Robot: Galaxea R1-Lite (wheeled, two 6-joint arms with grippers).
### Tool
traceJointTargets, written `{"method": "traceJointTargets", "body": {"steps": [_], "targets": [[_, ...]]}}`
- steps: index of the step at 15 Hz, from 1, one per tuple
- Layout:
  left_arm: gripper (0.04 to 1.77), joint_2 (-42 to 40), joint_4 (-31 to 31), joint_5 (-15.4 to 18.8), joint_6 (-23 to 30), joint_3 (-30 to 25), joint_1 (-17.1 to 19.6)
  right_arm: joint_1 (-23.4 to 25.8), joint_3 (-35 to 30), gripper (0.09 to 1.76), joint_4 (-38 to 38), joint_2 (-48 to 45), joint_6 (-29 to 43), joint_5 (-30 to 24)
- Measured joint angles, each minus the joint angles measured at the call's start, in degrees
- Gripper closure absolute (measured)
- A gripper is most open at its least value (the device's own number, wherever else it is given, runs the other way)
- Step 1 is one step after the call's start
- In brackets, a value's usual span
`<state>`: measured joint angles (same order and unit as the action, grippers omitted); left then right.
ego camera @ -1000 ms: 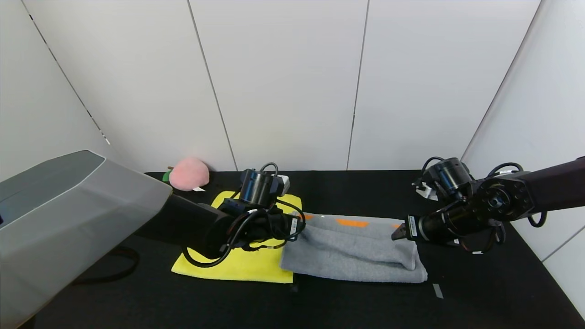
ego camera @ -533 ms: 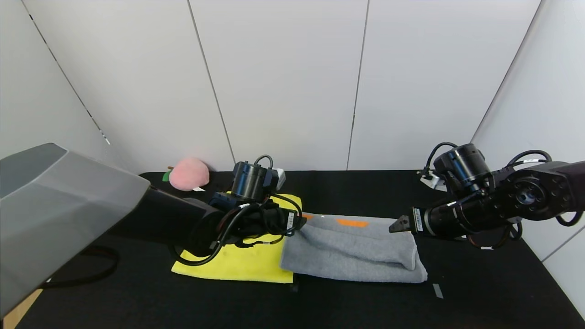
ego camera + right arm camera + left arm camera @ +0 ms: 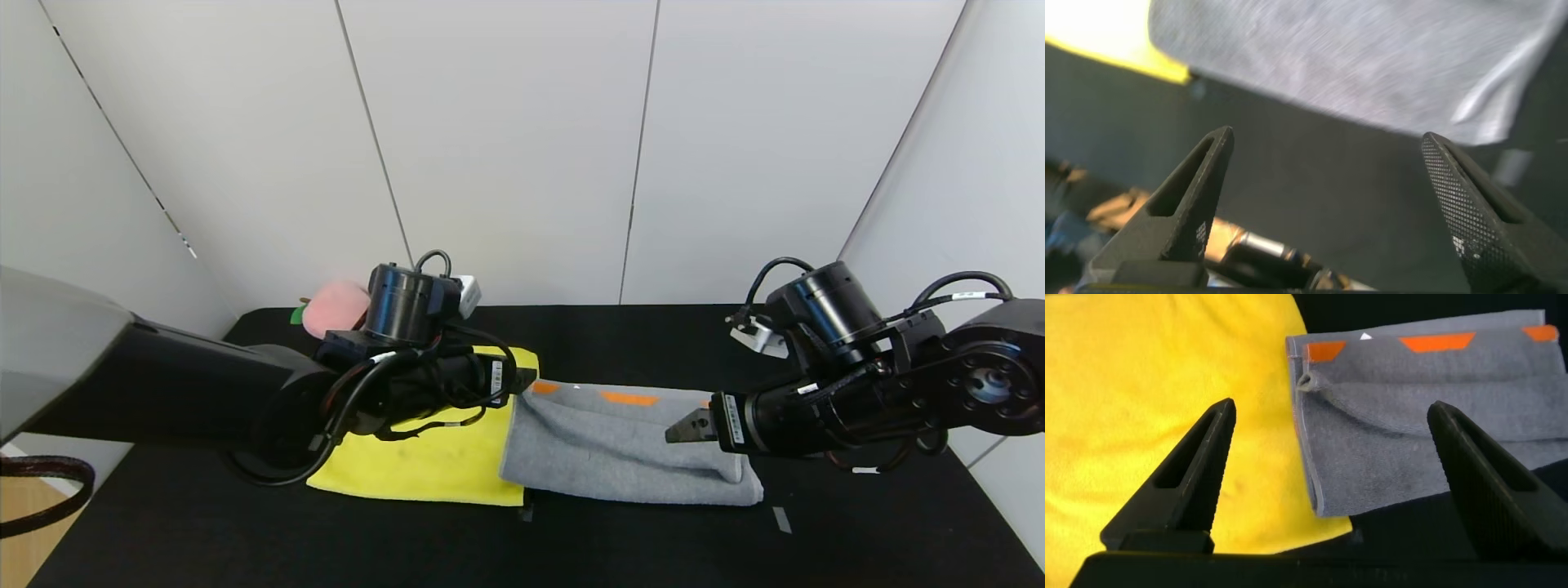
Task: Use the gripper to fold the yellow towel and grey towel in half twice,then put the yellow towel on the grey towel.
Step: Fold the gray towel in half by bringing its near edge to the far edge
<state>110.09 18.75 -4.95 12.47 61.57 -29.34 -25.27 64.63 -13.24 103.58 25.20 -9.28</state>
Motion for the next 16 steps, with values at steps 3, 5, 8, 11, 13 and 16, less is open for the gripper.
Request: {"method": "traceJointTargets", "body": {"steps": [3,5,8,11,13,16], "targets": [[0.14,-2.22,0.11,0.41,0.48,-0.8,0.27,-0.59,-0.46,0.18,0.0,0.91,0.0,-4.33],[0.13,-3.04,0.11,0.44,0.35,-0.85,0.35,-0.61,-0.44,0.17,0.35,2.34,-0.11,-4.57],[0.12,-4.22,0.1,0.61,0.22,-0.88,0.38,-0.63,-0.04,0.16,0.62,5.57,-0.32,-4.62],[0.11,-4.64,0.1,0.68,0.15,-0.88,0.33,-0.63,0.8,0.15,0.77,8.79,-0.6,-4.62],[0.11,-4.63,0.05,0.68,0.06,-0.88,0.4,-0.63,1.29,0.15,0.77,9.98,-0.6,-4.66],[0.11,-4.55,0.05,0.68,-0.02,-0.77,0.46,-0.63,1.9,0.15,0.71,10.93,-0.62,-4.68]]}}
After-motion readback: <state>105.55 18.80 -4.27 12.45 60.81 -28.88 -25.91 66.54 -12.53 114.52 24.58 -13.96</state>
